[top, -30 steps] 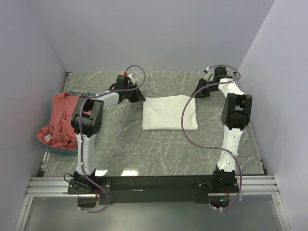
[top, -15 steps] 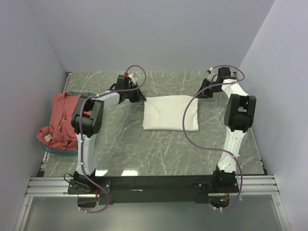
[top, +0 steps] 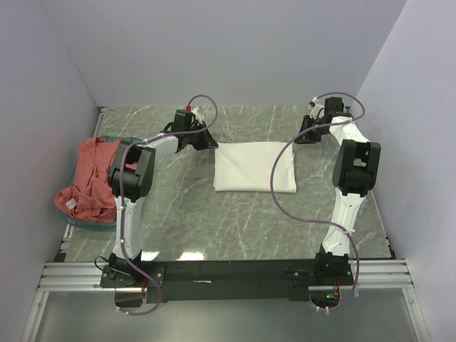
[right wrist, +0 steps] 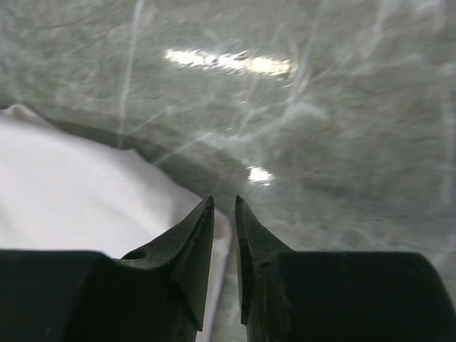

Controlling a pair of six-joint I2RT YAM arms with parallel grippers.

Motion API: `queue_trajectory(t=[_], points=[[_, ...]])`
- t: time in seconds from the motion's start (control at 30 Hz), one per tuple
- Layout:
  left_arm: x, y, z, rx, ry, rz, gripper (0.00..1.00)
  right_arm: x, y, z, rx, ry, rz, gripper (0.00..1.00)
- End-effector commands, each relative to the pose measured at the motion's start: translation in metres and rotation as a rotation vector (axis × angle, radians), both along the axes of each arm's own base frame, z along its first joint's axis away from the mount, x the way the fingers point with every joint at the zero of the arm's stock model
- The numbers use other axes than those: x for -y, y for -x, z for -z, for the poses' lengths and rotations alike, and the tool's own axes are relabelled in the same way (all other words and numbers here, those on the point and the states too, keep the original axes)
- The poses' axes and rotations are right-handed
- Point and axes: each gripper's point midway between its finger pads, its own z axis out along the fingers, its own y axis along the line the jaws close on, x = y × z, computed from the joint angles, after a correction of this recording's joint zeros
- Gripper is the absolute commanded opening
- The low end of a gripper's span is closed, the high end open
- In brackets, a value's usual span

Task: Fold and stack the t-shirts
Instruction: Fold the tshirt, then neatly place the folded tshirt to the corner

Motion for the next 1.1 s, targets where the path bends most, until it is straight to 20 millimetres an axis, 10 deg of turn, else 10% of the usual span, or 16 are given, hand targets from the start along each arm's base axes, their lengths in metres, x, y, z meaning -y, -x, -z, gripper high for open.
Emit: queue_trajectory(t=[0.0,0.37,0.53,0.57,0.77,1.07], points=[[-0.004,-0.020,-0.011,0.051,-0.005,-0.026,0.09,0.031,-0.026,-0.014,0.118,0.151,0.036,0.26],[-0.026,-0.035,-0.047,0.182,-0.114,-0.119,0.63,0.020,0.004,-0.065,0.263,0.177,-0.090,0.49],[-0.072,-0.026,-0.096,0.331,-0.249,-0.281,0.66,-0.010,0.056,-0.058,0.185,0.016,-0.169,0.65],[-0.082,-0.021,-0.130,0.408,-0.244,-0.318,0.71,-0.014,0.063,-0.053,0.165,-0.010,-0.172,0.66],[-0.132,0.036,-0.204,0.541,-0.187,-0.472,0.89,-0.009,0.075,-0.004,0.039,0.063,-0.053,0.70],[-0.157,0.137,-0.196,0.485,-0.165,-0.399,0.91,-0.029,0.075,0.025,-0.077,0.024,-0.072,0.71]])
